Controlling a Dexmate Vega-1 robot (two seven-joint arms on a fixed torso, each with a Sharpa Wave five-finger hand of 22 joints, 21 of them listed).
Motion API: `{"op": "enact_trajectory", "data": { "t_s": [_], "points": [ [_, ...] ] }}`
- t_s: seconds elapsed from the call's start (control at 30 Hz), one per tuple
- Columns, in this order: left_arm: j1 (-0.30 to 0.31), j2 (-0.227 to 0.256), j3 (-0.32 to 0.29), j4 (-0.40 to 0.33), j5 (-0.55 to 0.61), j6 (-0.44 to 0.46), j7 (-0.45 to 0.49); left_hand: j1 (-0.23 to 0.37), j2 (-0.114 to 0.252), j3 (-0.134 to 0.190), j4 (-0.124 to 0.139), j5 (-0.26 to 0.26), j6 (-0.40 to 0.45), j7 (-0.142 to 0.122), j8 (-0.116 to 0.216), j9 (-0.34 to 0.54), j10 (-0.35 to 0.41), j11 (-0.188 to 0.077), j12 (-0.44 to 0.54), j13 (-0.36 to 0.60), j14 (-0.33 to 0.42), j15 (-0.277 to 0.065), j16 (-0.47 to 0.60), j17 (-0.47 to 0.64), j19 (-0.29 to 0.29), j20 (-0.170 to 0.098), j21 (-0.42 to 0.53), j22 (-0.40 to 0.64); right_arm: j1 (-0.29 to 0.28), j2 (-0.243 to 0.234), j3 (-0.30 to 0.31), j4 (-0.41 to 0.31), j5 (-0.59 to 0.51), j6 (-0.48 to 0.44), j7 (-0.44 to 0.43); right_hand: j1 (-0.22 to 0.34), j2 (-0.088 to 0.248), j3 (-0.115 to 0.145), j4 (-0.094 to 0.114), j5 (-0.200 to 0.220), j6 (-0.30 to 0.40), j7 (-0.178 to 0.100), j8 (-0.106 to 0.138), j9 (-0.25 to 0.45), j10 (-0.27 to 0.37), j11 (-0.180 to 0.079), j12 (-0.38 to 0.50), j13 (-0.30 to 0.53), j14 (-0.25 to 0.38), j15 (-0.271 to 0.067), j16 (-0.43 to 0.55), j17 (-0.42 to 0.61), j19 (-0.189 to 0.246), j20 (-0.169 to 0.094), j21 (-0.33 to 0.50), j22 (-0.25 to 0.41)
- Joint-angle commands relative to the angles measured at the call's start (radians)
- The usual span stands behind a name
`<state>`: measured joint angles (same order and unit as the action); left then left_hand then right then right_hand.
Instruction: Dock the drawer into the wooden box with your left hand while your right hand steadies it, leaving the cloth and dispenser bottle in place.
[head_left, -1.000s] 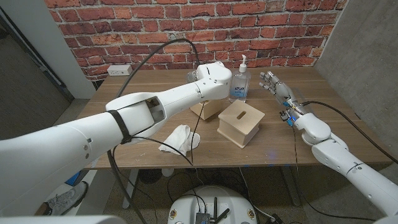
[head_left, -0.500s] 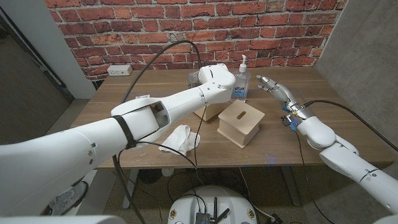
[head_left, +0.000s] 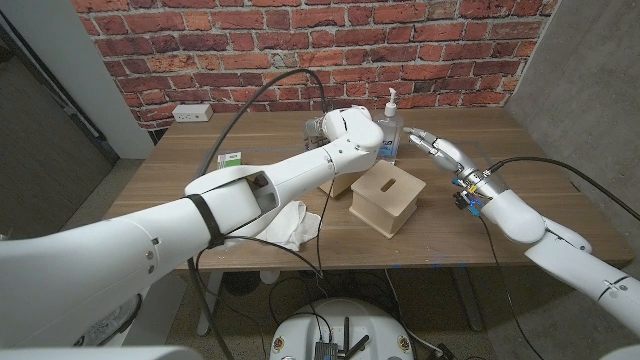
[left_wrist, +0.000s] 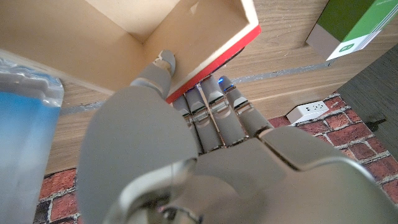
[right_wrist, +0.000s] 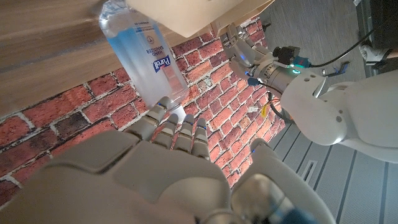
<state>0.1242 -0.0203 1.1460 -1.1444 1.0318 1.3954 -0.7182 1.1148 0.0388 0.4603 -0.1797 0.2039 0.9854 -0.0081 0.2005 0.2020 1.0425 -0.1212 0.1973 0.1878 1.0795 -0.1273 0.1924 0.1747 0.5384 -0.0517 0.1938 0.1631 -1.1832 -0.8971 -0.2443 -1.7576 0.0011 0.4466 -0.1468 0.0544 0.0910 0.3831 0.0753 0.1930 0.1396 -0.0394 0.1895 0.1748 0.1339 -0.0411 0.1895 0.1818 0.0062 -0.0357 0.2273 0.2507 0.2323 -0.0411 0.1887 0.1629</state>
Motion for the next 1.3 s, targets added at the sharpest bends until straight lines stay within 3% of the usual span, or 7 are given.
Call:
{"op": "enact_trajectory", "data": {
  "t_s": [0.03, 0.4, 1.3],
  "points": [
    [0.019, -0.028, -0.011, 0.021, 0.015, 0.001, 0.025, 0.066, 0.073, -0.003, -0.001, 0.005, 0.03, 0.029, 0.005, 0.006, 0.079, -0.068, 0.006, 0.006, 0.076, -0.116, 0.005, 0.004, 0.013, -0.125, -0.005, 0.001, -0.053, -0.052, 0.03, -0.06, -0.137, -0.005, -0.029, 0.01, 0.024, 0.003, -0.008, 0.006, 0.009, -0.001, 0.004, 0.001, 0.009, -0.001, 0.003, 0.0, 0.008, -0.012, 0.004, 0.0, 0.011, -0.003, 0.005, 0.003],
    [0.023, -0.048, -0.006, 0.041, -0.01, 0.001, 0.083, 0.067, 0.072, -0.004, -0.001, 0.006, 0.029, 0.03, 0.004, 0.007, 0.077, -0.068, 0.005, 0.006, 0.076, -0.116, 0.004, 0.004, 0.014, -0.126, -0.006, 0.001, -0.1, -0.084, 0.06, -0.095, -0.219, 0.013, -0.037, 0.013, 0.025, 0.004, -0.013, 0.004, 0.01, -0.001, 0.003, 0.001, 0.008, -0.006, 0.002, 0.0, 0.01, -0.017, 0.005, -0.001, 0.013, -0.004, 0.004, 0.003],
    [0.006, -0.086, 0.008, 0.094, -0.201, 0.001, 0.272, 0.069, 0.075, -0.008, 0.001, 0.008, 0.024, 0.028, 0.001, 0.009, 0.075, -0.071, 0.004, 0.006, 0.08, -0.116, 0.003, 0.004, 0.017, -0.126, -0.007, 0.001, -0.236, -0.146, 0.168, -0.192, -0.353, -0.066, -0.015, 0.021, 0.031, 0.006, -0.028, -0.001, -0.012, -0.011, -0.006, 0.001, 0.007, -0.019, 0.0, 0.0, 0.017, -0.03, 0.008, -0.001, 0.002, -0.019, -0.003, 0.003]
  ]
}}
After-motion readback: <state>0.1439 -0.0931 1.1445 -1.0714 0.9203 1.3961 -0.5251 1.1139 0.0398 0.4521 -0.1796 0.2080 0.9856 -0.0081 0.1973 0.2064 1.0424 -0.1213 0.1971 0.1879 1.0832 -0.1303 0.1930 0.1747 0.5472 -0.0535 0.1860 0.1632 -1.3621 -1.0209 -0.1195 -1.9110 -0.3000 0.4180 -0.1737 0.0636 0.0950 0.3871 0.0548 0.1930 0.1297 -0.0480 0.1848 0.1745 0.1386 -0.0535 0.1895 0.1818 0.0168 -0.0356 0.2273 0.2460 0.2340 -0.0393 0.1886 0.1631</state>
